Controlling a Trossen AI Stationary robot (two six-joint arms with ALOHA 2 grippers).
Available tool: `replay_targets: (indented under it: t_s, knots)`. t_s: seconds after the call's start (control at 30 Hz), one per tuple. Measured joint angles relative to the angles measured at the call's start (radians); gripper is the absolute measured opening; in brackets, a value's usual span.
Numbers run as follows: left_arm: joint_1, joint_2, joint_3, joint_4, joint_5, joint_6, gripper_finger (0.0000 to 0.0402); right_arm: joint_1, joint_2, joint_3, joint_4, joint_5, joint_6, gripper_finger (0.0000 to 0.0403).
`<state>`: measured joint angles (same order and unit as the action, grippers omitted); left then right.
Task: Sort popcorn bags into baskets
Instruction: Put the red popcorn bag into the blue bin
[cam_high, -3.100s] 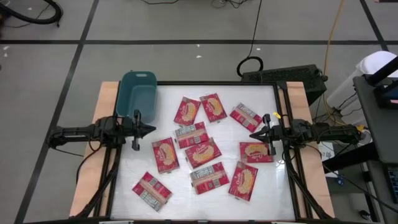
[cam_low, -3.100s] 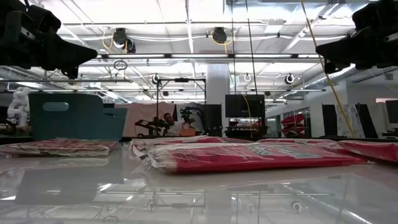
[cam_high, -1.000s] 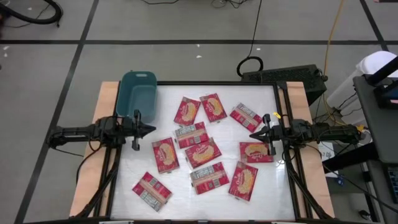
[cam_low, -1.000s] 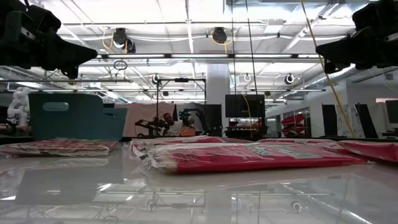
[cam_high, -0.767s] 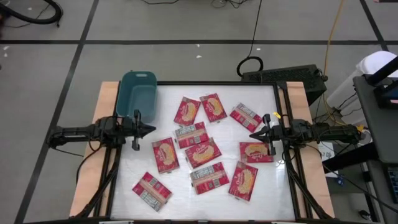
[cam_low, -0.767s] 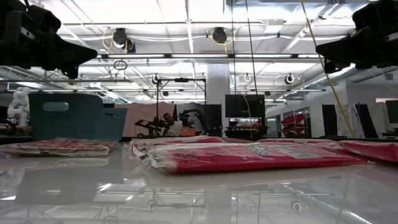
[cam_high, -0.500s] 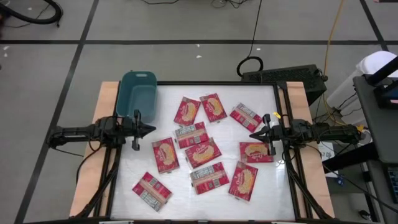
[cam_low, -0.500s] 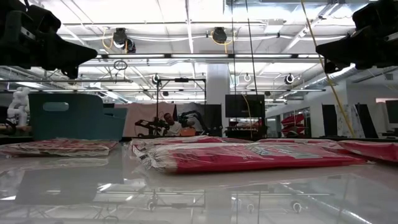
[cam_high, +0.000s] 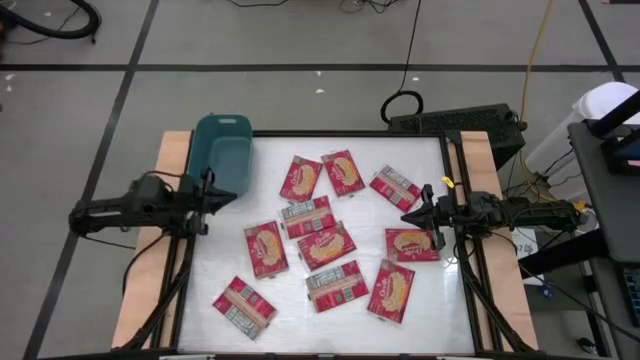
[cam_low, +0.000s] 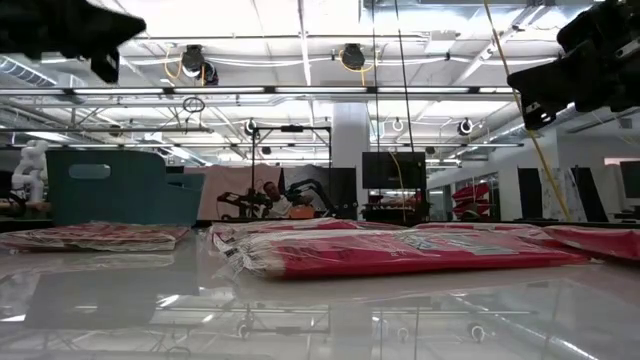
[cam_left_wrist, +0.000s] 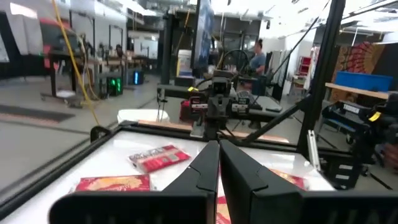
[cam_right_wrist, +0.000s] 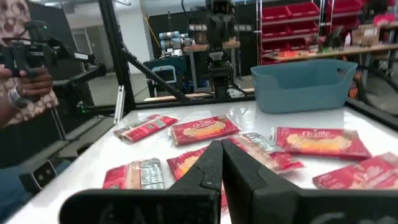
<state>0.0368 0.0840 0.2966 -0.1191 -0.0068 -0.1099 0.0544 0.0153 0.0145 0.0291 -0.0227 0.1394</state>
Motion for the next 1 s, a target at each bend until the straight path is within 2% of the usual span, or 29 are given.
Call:
replay_targets:
  t_s: [0.1,0.27,0.5,0.7,1.0]
  knots:
    - [0.0,0.095,0.157,-0.136,0.014,-0.038,0.0021,0.0,0.0,0.0,-0.001,0.004,0.033,0.0]
    - [-0.038,0.273,0.387,-0.331,0.097,-0.076,0.0021,0.0,0.0,0.0,-0.004,0.022,0.085,0.0]
    - [-0.172,0.499,0.592,-0.578,0.092,-0.056,0.0021,0.0,0.002,0.0,-0.009,0.024,0.089,0.0]
    - [-0.313,0.683,0.607,-0.7,0.016,-0.002,0.0021,0.0,0.002,0.0,-0.011,0.027,0.089,0.0]
    - [-0.507,1.008,0.576,-0.694,-0.072,0.022,0.0022,0.0,0.011,0.0,-0.004,0.081,0.089,0.0]
